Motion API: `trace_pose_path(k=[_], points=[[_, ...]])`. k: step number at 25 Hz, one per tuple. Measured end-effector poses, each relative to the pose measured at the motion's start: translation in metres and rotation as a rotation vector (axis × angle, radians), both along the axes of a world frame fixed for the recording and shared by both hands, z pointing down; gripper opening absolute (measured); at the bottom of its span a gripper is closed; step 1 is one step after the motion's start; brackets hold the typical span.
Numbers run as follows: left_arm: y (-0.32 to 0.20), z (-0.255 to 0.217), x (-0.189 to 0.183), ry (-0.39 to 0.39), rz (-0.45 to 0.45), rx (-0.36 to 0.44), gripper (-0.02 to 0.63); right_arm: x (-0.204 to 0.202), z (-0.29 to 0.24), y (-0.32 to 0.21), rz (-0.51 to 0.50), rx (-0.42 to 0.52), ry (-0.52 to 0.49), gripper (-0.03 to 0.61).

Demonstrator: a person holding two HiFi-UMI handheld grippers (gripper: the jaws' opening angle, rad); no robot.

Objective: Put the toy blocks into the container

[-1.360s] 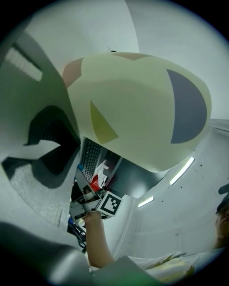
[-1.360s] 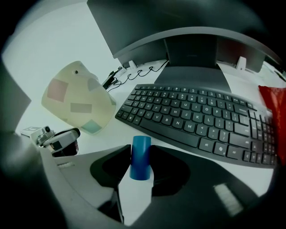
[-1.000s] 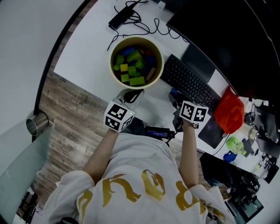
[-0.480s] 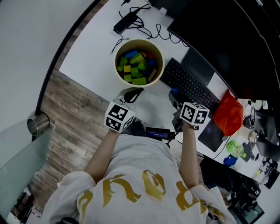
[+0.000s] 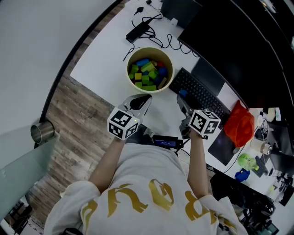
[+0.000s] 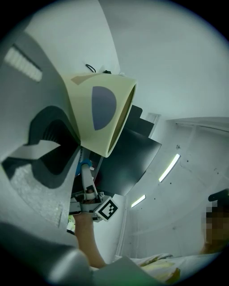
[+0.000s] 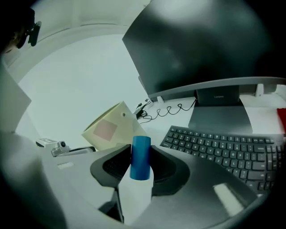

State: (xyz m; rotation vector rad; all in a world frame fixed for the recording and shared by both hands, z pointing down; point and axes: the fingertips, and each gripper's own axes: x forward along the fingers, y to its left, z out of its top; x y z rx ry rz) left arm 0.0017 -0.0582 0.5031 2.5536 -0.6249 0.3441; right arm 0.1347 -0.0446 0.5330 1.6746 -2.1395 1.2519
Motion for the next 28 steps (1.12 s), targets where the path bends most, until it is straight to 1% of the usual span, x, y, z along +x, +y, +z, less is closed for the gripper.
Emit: trace_pose_path(k=[4, 7, 11, 13, 16, 18, 20, 23, 25, 28], points=[[-0.002, -0.010, -0.006, 0.012, -0.024, 0.013, 0.006, -0.006, -0.014, -0.007, -0.020, 0.049, -0.004, 0.164], [-0.001, -0.017, -0.012, 0.025, -0.055, 0.023, 0.006, -0.010, -0.028, -0.011, -0.023, 0.106, -0.006, 0.164], [-0.014, -0.027, -0.035, 0.000, -0.176, 0.090, 0.006, -0.017, -0.042, -0.018, -0.049, 0.155, 0.001, 0.164], [-0.022, -0.036, -0.048, 0.016, -0.233, 0.118, 0.006, -0.021, -0.048, -0.020, -0.063, 0.170, 0.001, 0.163], [-0.029, -0.050, -0.062, 0.036, -0.281, 0.158, 0.006, -0.025, -0.055, -0.023, -0.071, 0.193, 0.013, 0.164], [-0.034, -0.058, -0.068, 0.046, -0.299, 0.175, 0.006, -0.026, -0.062, -0.027, -0.067, 0.216, 0.017, 0.164], [-0.037, -0.066, -0.072, 0.060, -0.312, 0.189, 0.006, -0.025, -0.071, -0.031, -0.051, 0.240, 0.001, 0.164], [-0.038, -0.079, -0.074, 0.122, -0.319, 0.187, 0.006, -0.024, -0.081, -0.035, -0.021, 0.257, -0.035, 0.164], [-0.039, -0.084, -0.075, 0.160, -0.324, 0.177, 0.006, -0.024, -0.084, -0.036, -0.021, 0.258, -0.025, 0.164], [-0.041, -0.090, -0.077, 0.162, -0.328, 0.182, 0.006, -0.027, -0.093, -0.039, -0.025, 0.279, -0.015, 0.164]])
